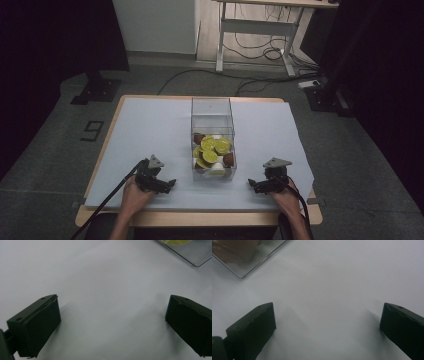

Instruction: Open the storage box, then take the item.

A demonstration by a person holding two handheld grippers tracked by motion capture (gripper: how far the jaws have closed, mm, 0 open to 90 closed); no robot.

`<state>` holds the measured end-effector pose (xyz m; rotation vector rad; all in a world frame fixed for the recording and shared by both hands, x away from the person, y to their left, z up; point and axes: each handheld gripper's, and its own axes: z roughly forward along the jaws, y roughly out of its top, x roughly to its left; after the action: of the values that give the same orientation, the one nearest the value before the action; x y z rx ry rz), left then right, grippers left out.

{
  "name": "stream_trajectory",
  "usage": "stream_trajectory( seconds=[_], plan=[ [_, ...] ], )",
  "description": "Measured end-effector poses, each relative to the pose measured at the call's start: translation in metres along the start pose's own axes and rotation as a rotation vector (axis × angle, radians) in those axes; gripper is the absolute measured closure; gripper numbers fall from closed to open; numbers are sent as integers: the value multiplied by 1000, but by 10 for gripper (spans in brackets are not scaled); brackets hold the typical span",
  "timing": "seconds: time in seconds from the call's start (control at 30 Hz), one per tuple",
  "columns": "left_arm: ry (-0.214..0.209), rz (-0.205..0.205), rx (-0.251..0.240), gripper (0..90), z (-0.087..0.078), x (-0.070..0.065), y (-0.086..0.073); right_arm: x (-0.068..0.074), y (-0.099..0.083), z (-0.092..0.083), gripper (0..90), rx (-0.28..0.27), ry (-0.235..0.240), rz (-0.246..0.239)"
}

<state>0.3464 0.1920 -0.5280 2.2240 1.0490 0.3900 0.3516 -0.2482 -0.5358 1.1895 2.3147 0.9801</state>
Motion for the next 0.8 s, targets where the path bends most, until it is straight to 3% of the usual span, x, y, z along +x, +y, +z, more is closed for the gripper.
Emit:
stream_trajectory(
  seconds=[0.8],
  plan=[
    [2,0,0,0,0,0,0,1,2,0,0,19,3,4]
  ],
)
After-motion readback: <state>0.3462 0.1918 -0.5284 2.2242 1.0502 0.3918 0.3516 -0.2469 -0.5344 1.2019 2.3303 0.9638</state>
